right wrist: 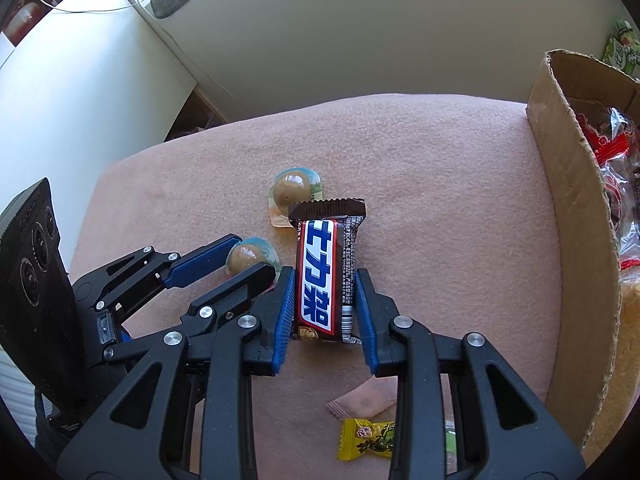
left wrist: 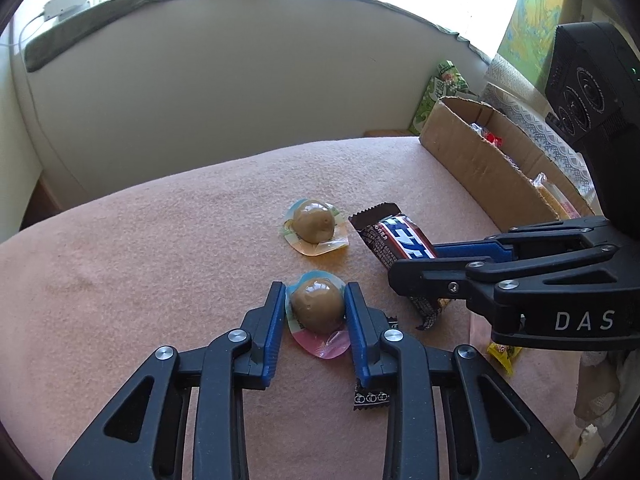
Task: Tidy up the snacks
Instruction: 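Carry the chocolate bar and chocolate ball into the box with both grippers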
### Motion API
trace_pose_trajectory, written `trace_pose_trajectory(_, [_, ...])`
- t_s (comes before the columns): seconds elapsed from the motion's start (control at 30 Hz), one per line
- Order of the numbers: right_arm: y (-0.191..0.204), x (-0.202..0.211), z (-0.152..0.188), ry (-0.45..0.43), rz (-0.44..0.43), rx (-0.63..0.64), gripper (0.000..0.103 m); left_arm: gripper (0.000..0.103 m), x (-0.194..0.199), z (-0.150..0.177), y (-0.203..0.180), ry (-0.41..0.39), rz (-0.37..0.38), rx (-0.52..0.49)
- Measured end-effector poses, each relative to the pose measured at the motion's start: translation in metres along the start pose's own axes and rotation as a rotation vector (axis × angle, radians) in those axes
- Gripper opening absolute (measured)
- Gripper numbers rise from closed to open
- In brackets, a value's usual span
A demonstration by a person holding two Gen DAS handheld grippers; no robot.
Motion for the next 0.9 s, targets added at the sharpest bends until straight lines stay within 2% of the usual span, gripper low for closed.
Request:
trace_pose_trajectory(0.4, [0.004,0.033,0.010,-0.075,-0.004,0.028,0.030,0.028,0.046,0.000,-0.002,-0.072,-0.032,0.009])
trace_pose_trajectory(0.7, [-0.003,0.072,0.016,-0.139,-0.009,0.039,0.030,0.028,0.081,-0.014,-0.028,-0.150,-0.045,-0.043])
trace_pose_trajectory(0.9, [-0.016,0.104,0.016,-0.200,0.003,0.046,0.030,0.028,0.090,-0.026,-0.054,-0.185,-0.031,-0.075])
Point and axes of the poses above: each gripper's, at about its wrist camera, not at the fingertips, and x roughly against the way its jaws point, y to its left, z to its underside, the point moved 4 cm from there along -x, roughly the way its jaws point, and after that the axes turned 12 degrees about -x, right-handed, at the moved point
